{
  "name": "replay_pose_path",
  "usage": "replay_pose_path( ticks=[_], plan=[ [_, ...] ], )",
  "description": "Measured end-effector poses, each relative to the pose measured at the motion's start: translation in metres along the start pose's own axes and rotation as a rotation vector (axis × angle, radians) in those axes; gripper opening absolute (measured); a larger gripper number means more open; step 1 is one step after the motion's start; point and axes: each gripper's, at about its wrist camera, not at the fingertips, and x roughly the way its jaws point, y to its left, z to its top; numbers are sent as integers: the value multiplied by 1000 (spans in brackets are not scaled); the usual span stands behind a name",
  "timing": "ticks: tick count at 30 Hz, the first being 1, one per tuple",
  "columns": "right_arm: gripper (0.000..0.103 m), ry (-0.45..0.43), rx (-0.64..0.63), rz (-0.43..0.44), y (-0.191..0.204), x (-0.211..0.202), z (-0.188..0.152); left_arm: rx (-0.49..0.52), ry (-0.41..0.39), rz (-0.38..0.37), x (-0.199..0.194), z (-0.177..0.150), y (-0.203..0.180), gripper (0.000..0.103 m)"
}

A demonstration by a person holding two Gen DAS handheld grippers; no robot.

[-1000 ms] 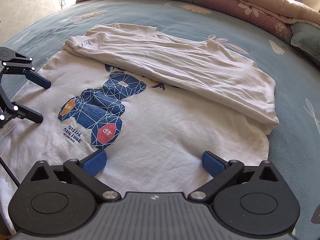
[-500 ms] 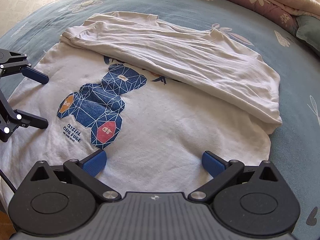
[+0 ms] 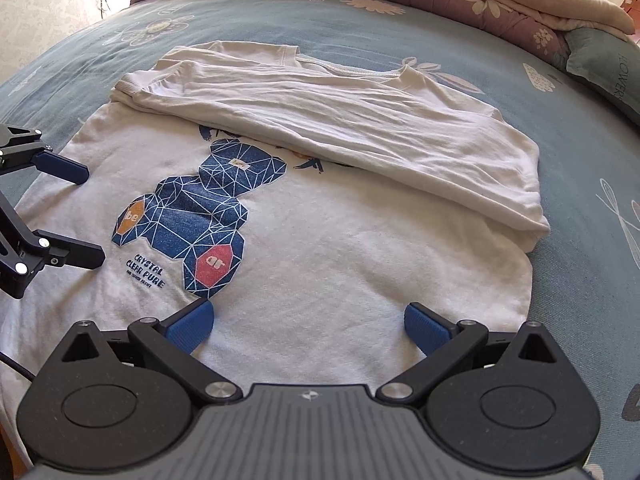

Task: Fold clothes

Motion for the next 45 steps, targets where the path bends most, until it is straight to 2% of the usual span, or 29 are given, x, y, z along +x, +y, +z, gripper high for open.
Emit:
replay_pose_path(
  ticks=[3,5,8,10,14,17,20,25,29,32,36,40,42,45],
  plan=[
    [103,-16,21,18,6,-22,-14,-27,-74,7,-29,-14,-8,98],
    [103,-34,62,-11,15,-44,-31,-73,-124,23,-54,-24,-13,98],
    [103,-76,134,-19,30,-72,-61,-137,-153,-41,-77,-46,-20,99],
    [103,-85,153,-18,39,-72,-77,-147,-160,-42,-79,-62,-29,99],
    [103,-76,115,-91,58,-60,-100,-187,-158,-17,-75,-92,-41,98],
    [103,-115,110,-103,61,-60,-111,-225,-143,8,-69,-114,-43,98],
    [103,-163,105,-104,61,-62,-121,-230,-163,51,-76,-130,-46,99],
    [103,-246,83,-93,61,-65,-135,-254,-106,78,-86,-133,-52,99],
    [103,-270,79,-92,62,-65,-138,-234,-149,45,-90,-127,-58,99],
    [103,-268,69,-86,62,-66,-138,-275,-113,13,-79,-122,-55,99],
    [103,-245,52,-45,53,-71,-140,-318,-129,9,-81,-130,-47,100],
    [103,-233,49,-28,40,-77,-147,-416,-121,5,-87,-129,-30,100],
    [103,-228,53,-25,37,-79,-149,-453,-136,-8,-90,-126,-24,100],
    [103,-204,68,-11,34,-82,-143,-436,-176,-30,-90,-114,-26,100]
  ],
)
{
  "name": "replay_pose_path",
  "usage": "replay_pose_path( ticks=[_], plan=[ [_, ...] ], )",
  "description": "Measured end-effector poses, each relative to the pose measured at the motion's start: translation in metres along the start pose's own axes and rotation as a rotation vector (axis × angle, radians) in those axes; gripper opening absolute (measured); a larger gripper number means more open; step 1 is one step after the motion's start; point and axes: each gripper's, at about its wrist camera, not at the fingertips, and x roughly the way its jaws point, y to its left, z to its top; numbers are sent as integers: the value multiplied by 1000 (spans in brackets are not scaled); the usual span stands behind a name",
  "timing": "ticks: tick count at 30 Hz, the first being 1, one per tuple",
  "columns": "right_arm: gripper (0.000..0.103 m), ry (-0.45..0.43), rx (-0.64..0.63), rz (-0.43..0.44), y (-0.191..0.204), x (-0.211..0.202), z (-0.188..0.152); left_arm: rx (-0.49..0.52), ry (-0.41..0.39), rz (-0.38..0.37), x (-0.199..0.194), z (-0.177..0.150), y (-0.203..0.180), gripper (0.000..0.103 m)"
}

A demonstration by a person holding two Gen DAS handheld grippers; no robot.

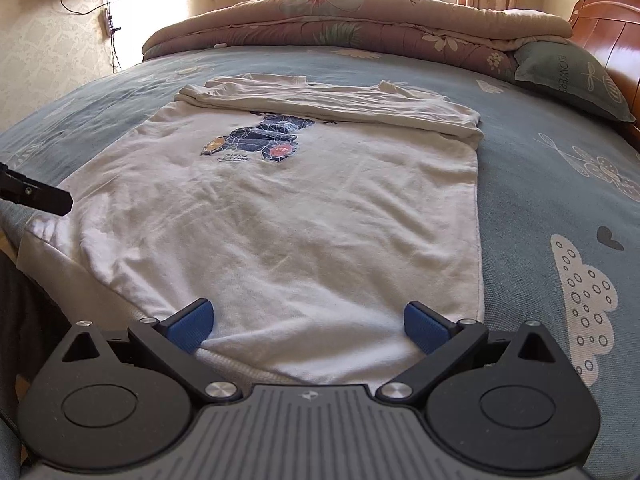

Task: Fold clothes

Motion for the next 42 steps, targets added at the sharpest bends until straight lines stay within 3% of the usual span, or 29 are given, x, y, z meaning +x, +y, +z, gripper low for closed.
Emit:
replay_pose_path(
  ticks=[6,8,14,20,25,28,30,34,38,42],
  plan=[
    [103,-47,69,42,-2,5,22,58,23,-32,29,14,-19,100],
    [103,-23,76,7,-4,14,22,51,49,-24,37,14,-17,100],
    [103,-8,85,-121,-23,13,12,64,28,-50,36,9,-10,102],
    [103,-67,117,-81,-24,11,40,151,48,-4,40,9,-21,102],
    [103,-12,153,-84,-27,40,43,85,52,-23,37,14,-13,102],
    [103,-21,133,-135,-37,38,36,118,-34,17,23,25,-16,102],
    [103,-23,157,-132,-41,34,42,140,-71,-8,20,38,-17,102],
    [103,-56,187,-77,-41,33,64,101,-59,-35,39,59,-10,102],
    [103,-52,166,-14,-35,61,89,15,-12,-55,63,61,6,102],
    [103,-13,188,-76,-51,79,79,-56,-36,-71,57,54,21,102]
  ],
)
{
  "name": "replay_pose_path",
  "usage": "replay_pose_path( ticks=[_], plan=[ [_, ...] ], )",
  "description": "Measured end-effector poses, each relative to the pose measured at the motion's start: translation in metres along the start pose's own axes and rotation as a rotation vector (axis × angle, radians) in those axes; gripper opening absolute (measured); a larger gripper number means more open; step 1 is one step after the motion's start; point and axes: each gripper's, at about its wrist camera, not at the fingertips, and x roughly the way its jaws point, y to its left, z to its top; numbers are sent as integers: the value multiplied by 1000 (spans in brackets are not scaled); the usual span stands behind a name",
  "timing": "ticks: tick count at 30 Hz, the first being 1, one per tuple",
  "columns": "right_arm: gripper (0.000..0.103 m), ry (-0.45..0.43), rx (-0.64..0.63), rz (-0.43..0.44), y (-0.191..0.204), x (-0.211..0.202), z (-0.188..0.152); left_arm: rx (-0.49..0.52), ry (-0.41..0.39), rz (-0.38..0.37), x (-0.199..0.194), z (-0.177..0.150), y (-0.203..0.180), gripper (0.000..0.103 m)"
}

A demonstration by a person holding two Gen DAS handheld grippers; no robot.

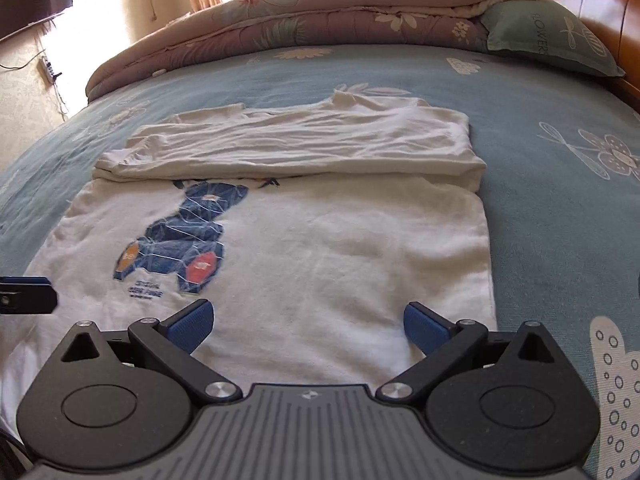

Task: Fold clothes

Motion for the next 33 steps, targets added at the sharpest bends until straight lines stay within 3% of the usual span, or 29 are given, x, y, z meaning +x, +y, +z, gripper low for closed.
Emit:
replay_pose_path(
  ticks=[5,8,11,16,20,24,28,33],
  plan=[
    [103,-22,55,-20,-17,-13,7,1,-13,2,-4,17,1,102],
    [103,-65,57,57,-12,-4,27,2,-16,-5,13,34,-2,102],
    [103,-40,74,81,-10,20,38,-33,-5,7,30,38,1,102],
    [103,-27,62,-49,-29,24,27,-58,-19,4,26,31,9,102],
    [103,-76,95,6,-32,16,43,-42,4,12,25,32,7,102],
    [103,-97,39,25,-19,38,67,-42,5,15,29,35,7,102],
    [103,-36,67,-35,-31,66,70,-51,-2,-5,27,32,11,102],
    [103,-6,52,-73,-37,44,57,-43,0,2,28,34,9,102]
  ],
)
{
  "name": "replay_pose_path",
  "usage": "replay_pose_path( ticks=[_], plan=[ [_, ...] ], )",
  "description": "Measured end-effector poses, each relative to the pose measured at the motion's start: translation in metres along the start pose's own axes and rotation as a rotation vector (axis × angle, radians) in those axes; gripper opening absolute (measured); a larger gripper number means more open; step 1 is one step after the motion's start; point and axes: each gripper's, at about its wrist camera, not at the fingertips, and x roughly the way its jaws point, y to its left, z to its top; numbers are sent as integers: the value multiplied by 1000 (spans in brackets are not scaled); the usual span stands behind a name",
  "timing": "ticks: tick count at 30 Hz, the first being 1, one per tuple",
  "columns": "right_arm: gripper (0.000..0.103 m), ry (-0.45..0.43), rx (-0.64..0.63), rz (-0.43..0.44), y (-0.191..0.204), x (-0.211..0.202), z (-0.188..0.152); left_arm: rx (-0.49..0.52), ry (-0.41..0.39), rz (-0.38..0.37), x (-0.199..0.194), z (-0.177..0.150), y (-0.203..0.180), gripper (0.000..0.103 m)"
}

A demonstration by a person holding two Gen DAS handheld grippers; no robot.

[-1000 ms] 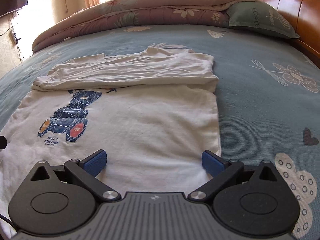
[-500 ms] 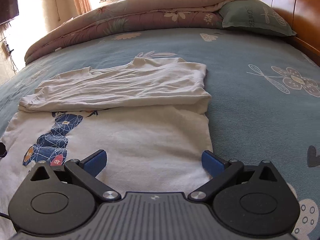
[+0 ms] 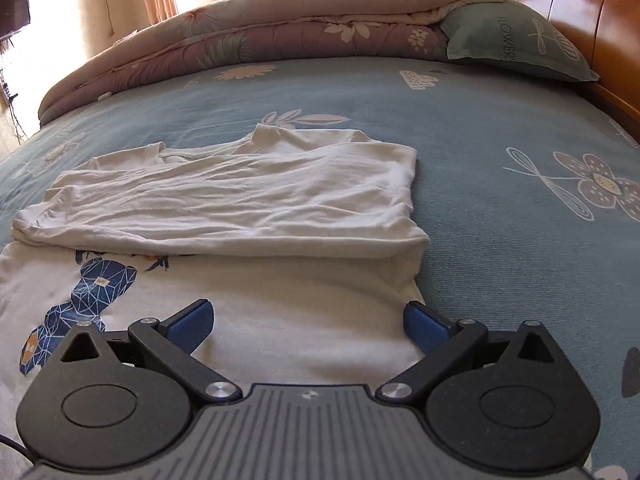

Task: Fold clothes

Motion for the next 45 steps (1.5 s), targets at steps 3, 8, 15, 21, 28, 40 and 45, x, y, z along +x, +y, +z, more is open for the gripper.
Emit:
replay_pose_path(
  ticks=[3,8,15,21,28,40,45],
  plan=[
    [103,5,17,28,2,-26,-6,4,15,18,-3,2,-7,102],
    [103,-5,-75,141,27,-74,-29,41,7,-24,-25,-8,-27,102],
    [103,91,-173,150,54,-95,-79,73,58,8,-41,-48,-37,102],
    [103,98,-236,77,61,-96,-107,51,95,5,-53,-63,-32,102],
    [103,85,-238,44,64,-96,-110,75,5,36,-43,21,-24,102],
    [103,74,-235,48,63,-96,-111,-61,46,28,43,78,38,102],
    [103,63,-239,60,61,-96,-112,-56,62,22,18,73,40,102]
  ],
)
